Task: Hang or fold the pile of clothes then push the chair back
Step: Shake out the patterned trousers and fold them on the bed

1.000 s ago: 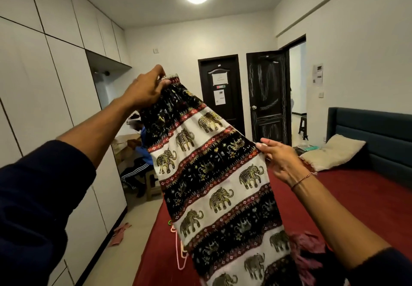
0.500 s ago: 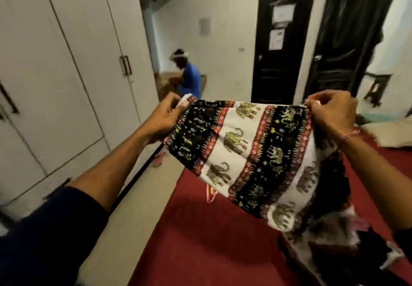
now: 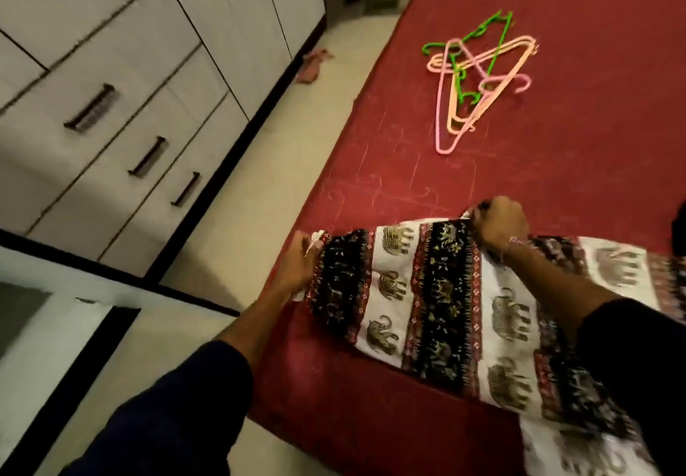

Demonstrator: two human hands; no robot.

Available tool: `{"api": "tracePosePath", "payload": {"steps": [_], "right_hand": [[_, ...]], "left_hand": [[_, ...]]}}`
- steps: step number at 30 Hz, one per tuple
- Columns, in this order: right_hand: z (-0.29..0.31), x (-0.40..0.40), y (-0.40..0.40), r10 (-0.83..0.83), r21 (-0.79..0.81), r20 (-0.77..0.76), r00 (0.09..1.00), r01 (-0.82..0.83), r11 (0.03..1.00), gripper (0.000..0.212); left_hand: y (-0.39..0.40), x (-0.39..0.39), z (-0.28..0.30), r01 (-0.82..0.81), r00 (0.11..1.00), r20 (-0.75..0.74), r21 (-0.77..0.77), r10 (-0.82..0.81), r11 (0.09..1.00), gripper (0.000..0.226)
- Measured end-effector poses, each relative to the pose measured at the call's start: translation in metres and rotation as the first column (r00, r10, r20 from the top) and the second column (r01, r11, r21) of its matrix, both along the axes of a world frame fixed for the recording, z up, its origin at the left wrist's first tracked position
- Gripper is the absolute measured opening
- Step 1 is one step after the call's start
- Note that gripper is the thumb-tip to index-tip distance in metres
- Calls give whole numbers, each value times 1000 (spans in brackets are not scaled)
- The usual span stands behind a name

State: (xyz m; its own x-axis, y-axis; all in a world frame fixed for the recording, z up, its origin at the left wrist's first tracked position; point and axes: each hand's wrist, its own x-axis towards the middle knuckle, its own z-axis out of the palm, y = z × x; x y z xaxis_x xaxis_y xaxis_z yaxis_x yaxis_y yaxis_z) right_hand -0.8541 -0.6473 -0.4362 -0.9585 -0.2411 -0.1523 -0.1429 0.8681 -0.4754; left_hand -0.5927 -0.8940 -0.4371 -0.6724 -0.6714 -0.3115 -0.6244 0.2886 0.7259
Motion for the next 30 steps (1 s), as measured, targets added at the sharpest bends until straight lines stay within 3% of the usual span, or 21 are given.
{"api": "tracePosePath", "payload": {"steps": [3, 8, 11, 15, 18, 21, 23, 26, 30], "right_hand": [[-31, -2, -15, -29, -55, -93, 995, 24, 998, 21], [-29, -14, -33, 16, -47, -235, 972, -28, 998, 26], [-32, -23, -43, 35, -45, -218, 975, -46, 998, 29], [-41, -22, -46, 72, -7, -209, 975, -75, 997, 29], [-40, -16, -43, 128, 16, -189, 974, -127, 992, 28], [-34, -8, -35, 211, -60, -149, 966, -222, 973, 36], [-26, -2, -23, 255, -99, -116, 960, -267, 959, 44], [-11, 8, 2, 287, -71, -94, 953, -294, 953, 51], [4, 15, 59, 291, 18, -80, 953, -291, 957, 51]], "left_hand": [[-16, -8, -23, 25, 1000, 2, -151, -25, 988, 34], [-41, -19, -24, 13, 995, 95, -382, 25, 924, 44], [-46, -24, -26, 40, 987, 156, -464, 38, 885, 42], [-39, -30, -25, 120, 948, 302, -630, 100, 767, 41], [-31, -33, -23, 124, 949, 297, -668, 109, 734, 43], [-30, -41, -18, 143, 949, 292, -734, 118, 664, 40], [-22, -54, -13, 202, 953, 295, -786, 68, 584, 39], [6, -84, -7, 283, 958, 257, -777, -128, 562, 43], [69, -133, 3, 440, 882, 253, -742, -396, 506, 40]]}}
